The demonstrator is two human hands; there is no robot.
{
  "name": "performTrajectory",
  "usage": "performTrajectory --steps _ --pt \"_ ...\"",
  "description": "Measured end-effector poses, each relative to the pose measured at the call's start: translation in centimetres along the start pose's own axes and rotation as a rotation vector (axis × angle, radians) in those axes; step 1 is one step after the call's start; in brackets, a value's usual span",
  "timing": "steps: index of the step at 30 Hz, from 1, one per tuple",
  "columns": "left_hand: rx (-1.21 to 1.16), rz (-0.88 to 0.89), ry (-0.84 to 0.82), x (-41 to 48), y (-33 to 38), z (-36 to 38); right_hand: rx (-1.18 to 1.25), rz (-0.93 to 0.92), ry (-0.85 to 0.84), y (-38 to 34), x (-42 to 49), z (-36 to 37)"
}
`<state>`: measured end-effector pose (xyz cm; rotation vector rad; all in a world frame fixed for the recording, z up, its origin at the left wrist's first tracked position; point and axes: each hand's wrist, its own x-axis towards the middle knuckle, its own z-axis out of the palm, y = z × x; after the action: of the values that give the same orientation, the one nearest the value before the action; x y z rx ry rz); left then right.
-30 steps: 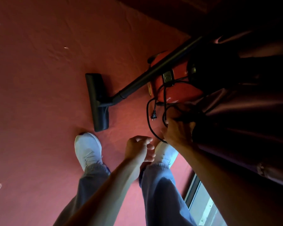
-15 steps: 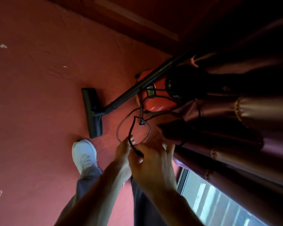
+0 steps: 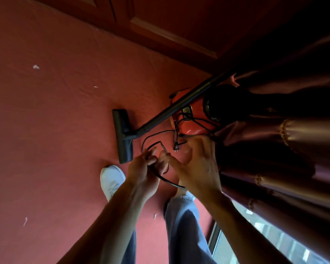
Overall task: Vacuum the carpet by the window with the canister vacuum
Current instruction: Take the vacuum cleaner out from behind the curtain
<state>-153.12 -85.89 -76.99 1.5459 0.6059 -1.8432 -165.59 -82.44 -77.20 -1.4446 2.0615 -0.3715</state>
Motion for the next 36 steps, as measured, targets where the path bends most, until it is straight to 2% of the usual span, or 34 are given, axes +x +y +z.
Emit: performTrajectory --steps 2,4,5,7,10,14,16,18,22,24,27,30,32,34,36 --pt "-0.028 0.055 0.015 1.1 0.5 -0.4 0.043 -0.09 0.123 1.2 1.8 0.8" --pt "0.109 0.102 0.002 1.3 1.4 -0.6 0.067 -0.009 0.288 3.1 5.0 1.2" --pt "0.177 0.13 -0.02 1.3 1.5 -0.7 0.015 0.059 0.314 4.1 6.5 1.4" --pt "0.256 0.137 -0.064 1.3 1.5 -1.3 -0.129 0.127 0.194 5.8 8.1 2.4" --pt "0.244 0.062 -0.096 1.8 1.4 -2.2 -0.336 0.054 -0.033 7.8 9.6 4.4" --pt "0.186 0.0 -0.041 2.9 1.7 -3.1 -0.494 0.107 -0.095 7.9 9.9 5.3" --pt "0.192 0.0 -0.011 2.9 1.6 -3.4 -0.42 0.154 -0.153 7.6 9.2 5.3" --pt "0.25 0.018 0.034 3.0 1.2 -3.6 -0.238 0.202 -0.187 7.3 7.8 5.0" --pt "0.409 0.046 0.184 3.2 0.0 -4.1 0.058 0.263 -0.107 5.7 3.5 3.0" --pt "0.468 0.03 0.213 2.8 -0.6 -3.7 0.178 0.276 -0.119 4.0 1.2 2.1" --pt "0.524 0.027 0.182 1.4 -1.1 -2.6 0.278 0.223 -0.181 0.5 -1.9 1.0" --pt "0.482 0.051 0.025 0.3 -1.6 -1.5 0.181 0.095 -0.198 -2.3 -3.9 1.3" --pt "0.451 0.062 -0.071 -0.4 -1.3 -1.2 0.242 0.176 -0.27 -4.0 -5.0 1.3" --pt "0.467 0.065 -0.083 -0.7 -0.7 -1.4 0.302 0.176 -0.301 -5.4 -6.1 1.1" --pt "0.406 0.111 -0.027 -1.4 0.2 -2.2 0.325 0.173 -0.346 -6.5 -7.3 0.5"
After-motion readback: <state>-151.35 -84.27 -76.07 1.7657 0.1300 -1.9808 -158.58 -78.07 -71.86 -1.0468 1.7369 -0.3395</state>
